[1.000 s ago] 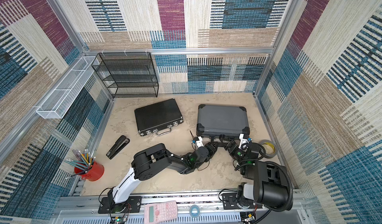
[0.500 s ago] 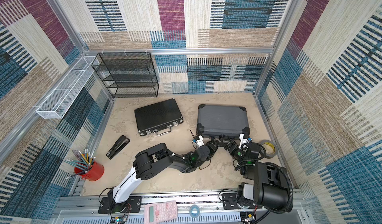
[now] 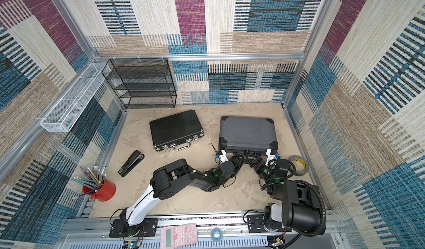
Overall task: Open the poker set cases
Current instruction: Pick up the poker set case from the center of the board.
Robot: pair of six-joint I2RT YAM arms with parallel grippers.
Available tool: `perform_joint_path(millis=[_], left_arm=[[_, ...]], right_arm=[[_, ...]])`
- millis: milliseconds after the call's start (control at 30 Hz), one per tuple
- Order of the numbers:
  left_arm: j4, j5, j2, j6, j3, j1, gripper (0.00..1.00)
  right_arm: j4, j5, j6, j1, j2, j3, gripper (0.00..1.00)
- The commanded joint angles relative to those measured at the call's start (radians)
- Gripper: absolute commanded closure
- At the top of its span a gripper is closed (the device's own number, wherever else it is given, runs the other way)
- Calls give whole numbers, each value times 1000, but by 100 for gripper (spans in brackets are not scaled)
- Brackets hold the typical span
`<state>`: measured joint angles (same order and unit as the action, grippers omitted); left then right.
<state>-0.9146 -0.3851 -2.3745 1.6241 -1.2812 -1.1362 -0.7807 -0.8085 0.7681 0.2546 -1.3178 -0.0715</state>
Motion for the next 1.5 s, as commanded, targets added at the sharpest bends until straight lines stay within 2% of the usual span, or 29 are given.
perform_joint_path(millis=[0,433,667,967,1300,1467], left_arm=[[-8,-9,-12,2,-4,3,65],[-76,-8,-14,3,16,7,87],[-140,9,-9,30,20,17,99],[-162,31,62,10,20,37,100],[-146,64,91,-4,-52,51,100],[-146,69,120,-14,-55,55,100]], right_arm=[[-37,-6,-6,-1,2,4,2],[9,26,-14,-2,36,-1,1],[-28,0,14,2,77,13,1],[-150,-27,110,2,152,74,1],[-132,-30,189,2,295,67,1],[-183,-47,220,3,266,54,1]])
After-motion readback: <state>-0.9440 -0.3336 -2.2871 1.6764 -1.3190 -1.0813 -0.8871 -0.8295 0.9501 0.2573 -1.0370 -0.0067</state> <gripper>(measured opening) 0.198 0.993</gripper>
